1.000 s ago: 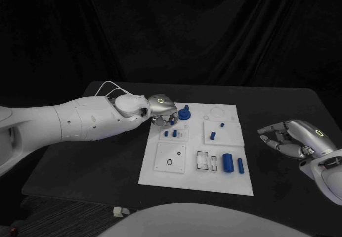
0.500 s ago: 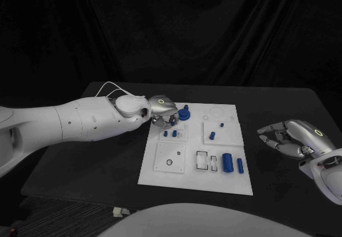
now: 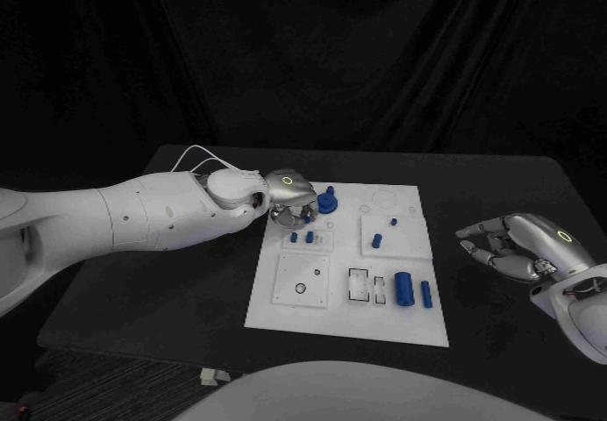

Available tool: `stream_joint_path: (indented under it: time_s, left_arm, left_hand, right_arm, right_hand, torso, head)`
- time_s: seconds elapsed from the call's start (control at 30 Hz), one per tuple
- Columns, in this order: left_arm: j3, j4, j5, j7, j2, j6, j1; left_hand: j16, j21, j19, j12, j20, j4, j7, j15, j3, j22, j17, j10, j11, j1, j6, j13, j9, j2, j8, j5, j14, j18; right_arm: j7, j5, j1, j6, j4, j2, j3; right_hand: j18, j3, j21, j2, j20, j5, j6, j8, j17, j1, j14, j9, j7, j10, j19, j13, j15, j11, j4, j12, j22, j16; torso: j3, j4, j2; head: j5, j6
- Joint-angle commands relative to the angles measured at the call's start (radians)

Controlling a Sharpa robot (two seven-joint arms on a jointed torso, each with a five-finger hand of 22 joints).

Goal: Assemble the parts on the task board

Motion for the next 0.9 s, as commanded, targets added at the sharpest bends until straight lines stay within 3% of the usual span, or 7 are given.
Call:
stream_joint_path:
  time_s: [0.03, 0.17, 0.23, 0.3, 0.4, 0.7, 0.9]
  left_arm:
    - [-0.001, 0.000, -0.001, 0.007, 0.005, 0.016, -0.002]
    - [-0.001, -0.002, -0.001, -0.003, 0.005, 0.031, -0.002]
    - [-0.001, -0.004, -0.001, -0.012, 0.004, 0.039, -0.002]
    - [-0.001, -0.005, -0.001, -0.020, 0.003, 0.043, -0.002]
    - [-0.001, -0.008, -0.001, -0.030, 0.000, 0.040, -0.002]
    - [-0.001, -0.011, -0.001, -0.050, -0.020, -0.043, -0.003]
    - [-0.001, -0.017, -0.001, -0.054, -0.051, -0.178, -0.002]
  left_hand:
    - [-0.007, -0.005, -0.008, -0.006, -0.003, -0.003, 0.017, -0.003, 0.004, 0.178, -0.003, 0.006, -0.002, -0.005, 0.019, -0.002, 0.001, 0.007, 0.001, -0.002, -0.007, -0.005]
    - [-0.019, -0.017, -0.014, -0.023, -0.003, -0.003, 0.004, -0.003, 0.004, 0.175, -0.020, -0.009, -0.009, -0.012, -0.021, -0.011, -0.011, -0.002, -0.025, -0.009, -0.015, -0.003]
    - [-0.028, -0.023, -0.016, -0.043, -0.004, 0.002, -0.011, -0.006, 0.008, 0.174, -0.031, -0.037, -0.013, -0.021, -0.085, -0.021, -0.027, -0.011, -0.057, -0.030, -0.021, -0.002]
    - [-0.037, -0.032, -0.020, -0.065, -0.005, 0.008, -0.052, -0.003, 0.018, 0.172, -0.041, -0.069, -0.001, -0.031, -0.191, -0.033, -0.053, -0.025, -0.059, -0.059, -0.025, -0.001]
    - [-0.043, -0.044, -0.025, -0.080, -0.002, 0.014, -0.079, 0.003, 0.026, 0.170, -0.049, -0.098, 0.011, -0.039, -0.264, -0.041, -0.074, -0.038, -0.058, -0.081, -0.030, 0.001]
    - [-0.044, -0.049, -0.026, -0.077, 0.001, 0.027, -0.095, 0.005, 0.021, 0.169, -0.049, -0.107, 0.014, -0.051, -0.314, -0.037, -0.089, -0.047, -0.057, -0.095, -0.032, 0.001]
    - [-0.116, -0.151, -0.084, -0.062, 0.011, 0.104, -0.093, 0.011, -0.033, 0.143, -0.143, -0.118, 0.014, -0.144, -0.319, -0.014, -0.095, -0.053, -0.052, -0.098, -0.098, 0.016]
  right_arm:
    - [-0.019, -0.002, -0.003, 0.006, 0.001, -0.001, 0.000]
    - [-0.020, -0.002, -0.003, 0.006, 0.001, -0.002, 0.000]
    - [-0.020, -0.002, -0.003, 0.006, 0.002, -0.002, 0.000]
    - [-0.020, -0.002, -0.003, 0.006, 0.002, -0.002, 0.000]
    - [-0.019, -0.002, -0.003, 0.005, 0.003, -0.003, 0.000]
    - [-0.015, -0.002, -0.003, -0.007, 0.013, -0.015, 0.001]
    - [-0.010, -0.002, 0.010, -0.032, 0.033, -0.030, 0.001]
  right_hand:
    - [0.004, 0.006, -0.004, -0.006, -0.002, 0.002, 0.007, 0.005, -0.001, -0.007, 0.030, 0.001, -0.001, -0.003, -0.006, -0.223, -0.006, -0.007, 0.002, -0.003, 0.143, -0.004]
    - [0.004, 0.006, -0.004, -0.006, -0.002, 0.002, 0.007, 0.005, -0.001, -0.007, 0.030, 0.001, -0.001, -0.003, -0.006, -0.223, -0.006, -0.007, 0.002, -0.003, 0.143, -0.004]
    - [0.004, 0.006, -0.004, -0.006, -0.002, 0.002, 0.007, 0.005, -0.001, -0.007, 0.030, 0.001, -0.001, -0.003, -0.006, -0.223, -0.006, -0.007, 0.002, -0.003, 0.143, -0.004]
    - [0.004, 0.009, -0.007, -0.006, -0.002, 0.001, 0.009, 0.005, -0.005, -0.008, 0.030, 0.001, -0.001, -0.003, -0.007, -0.225, -0.006, -0.007, -0.001, -0.007, 0.142, -0.006]
    - [0.004, 0.009, -0.007, -0.006, -0.002, 0.001, 0.009, 0.005, -0.005, -0.008, 0.030, 0.001, -0.001, -0.003, -0.007, -0.225, -0.006, -0.007, -0.001, -0.007, 0.142, -0.006]
    - [0.005, 0.009, -0.009, -0.007, -0.002, 0.001, 0.009, 0.005, -0.006, -0.008, 0.030, 0.001, -0.001, -0.004, -0.008, -0.227, -0.006, -0.007, -0.001, -0.009, 0.141, -0.007]
    - [0.005, 0.004, -0.010, -0.011, -0.002, -0.013, 0.012, 0.005, -0.008, -0.024, 0.030, 0.001, -0.001, -0.008, -0.008, -0.236, -0.006, -0.007, 0.008, -0.020, 0.141, -0.008]
  torso:
    - [-0.0002, 0.0003, 0.000]
    - [-0.0004, 0.0001, 0.000]
    - [-0.0001, -0.0001, 0.000]
    - [0.0001, -0.0001, 0.000]
    - [0.0004, 0.0010, 0.000]
    - [0.0004, 0.0016, 0.000]
    - [-0.0005, 0.0017, 0.000]
  head:
    - [-0.001, 0.000]
    - [0.001, 0.000]
    - [0.002, 0.000]
    - [0.001, 0.000]
    - [0.000, 0.000]
    - [0.000, 0.000]
    - [-0.003, 0.000]
